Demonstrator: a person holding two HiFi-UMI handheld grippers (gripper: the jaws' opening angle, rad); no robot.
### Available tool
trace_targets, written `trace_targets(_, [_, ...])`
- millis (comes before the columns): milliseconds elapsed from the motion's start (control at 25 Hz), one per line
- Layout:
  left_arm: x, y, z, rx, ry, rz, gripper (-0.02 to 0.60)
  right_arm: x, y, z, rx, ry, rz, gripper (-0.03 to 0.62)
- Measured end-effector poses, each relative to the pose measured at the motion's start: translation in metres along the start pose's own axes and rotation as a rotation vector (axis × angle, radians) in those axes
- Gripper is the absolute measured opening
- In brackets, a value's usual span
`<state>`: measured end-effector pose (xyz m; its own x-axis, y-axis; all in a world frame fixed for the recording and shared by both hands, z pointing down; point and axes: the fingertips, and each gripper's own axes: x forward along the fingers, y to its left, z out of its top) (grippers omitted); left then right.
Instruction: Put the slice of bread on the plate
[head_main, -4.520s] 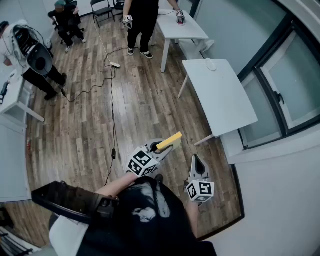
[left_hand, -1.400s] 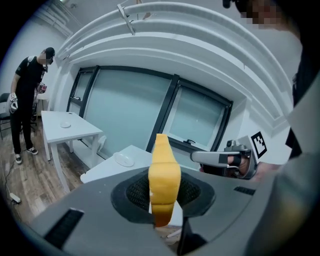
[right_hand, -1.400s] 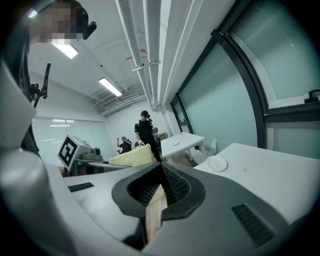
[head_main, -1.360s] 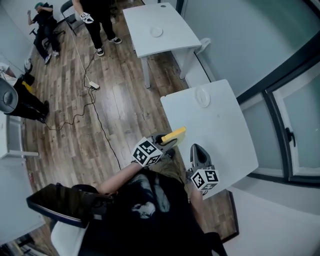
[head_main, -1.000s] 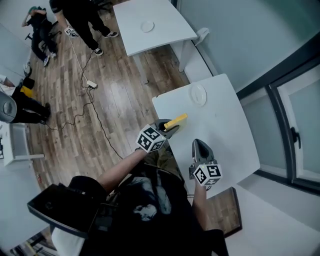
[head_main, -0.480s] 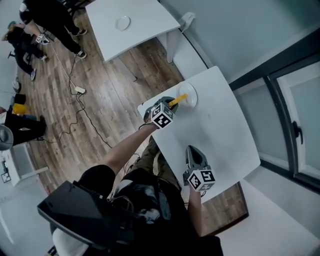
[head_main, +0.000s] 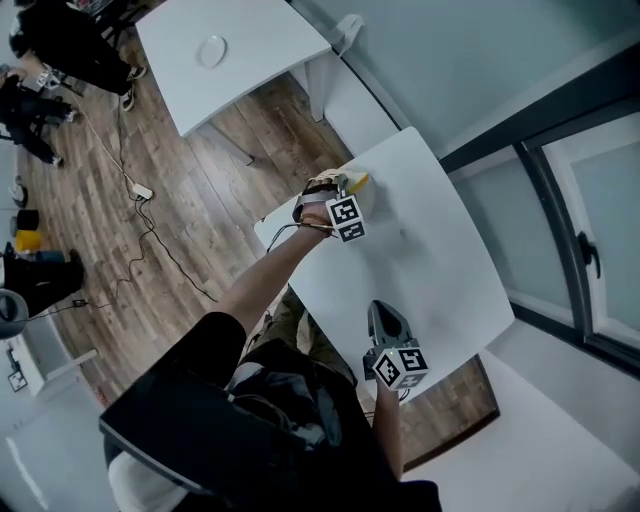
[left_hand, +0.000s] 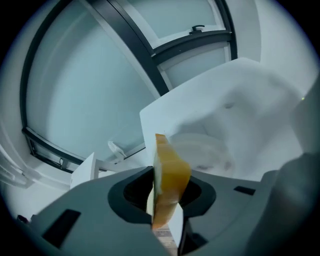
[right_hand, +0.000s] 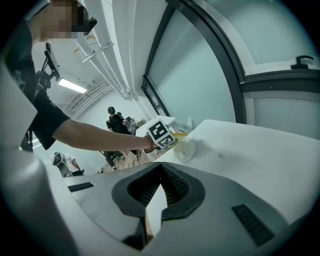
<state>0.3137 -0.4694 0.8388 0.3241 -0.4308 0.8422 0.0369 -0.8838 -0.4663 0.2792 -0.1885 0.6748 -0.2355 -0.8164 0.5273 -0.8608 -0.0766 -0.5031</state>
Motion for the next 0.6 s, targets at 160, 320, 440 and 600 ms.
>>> trace_targets(160, [0.003,-0.026,0.010,0.000,0.005,-0.099,0.194,0.002,-0.001,0.002,0.008,-0.002,0.004,0.009])
trace_targets(320, [-0.004,-0.051,0.009,-0.026,-0.018,-0.192,0.319,0.008,0.009,0.006,0.004,-0.007,0.037,0.009])
trace_targets(440, [-0.020,-0.065,0.014,-0.041,-0.065,-0.247,0.333,0.014,0.015,0.005,0.003,0.001,0.063,0.009])
trace_targets(600, [-0.046,-0.079,0.023,-0.063,-0.129,-0.299,0.333,0.018,0.021,0.004,0.000,0.005,0.091,0.009])
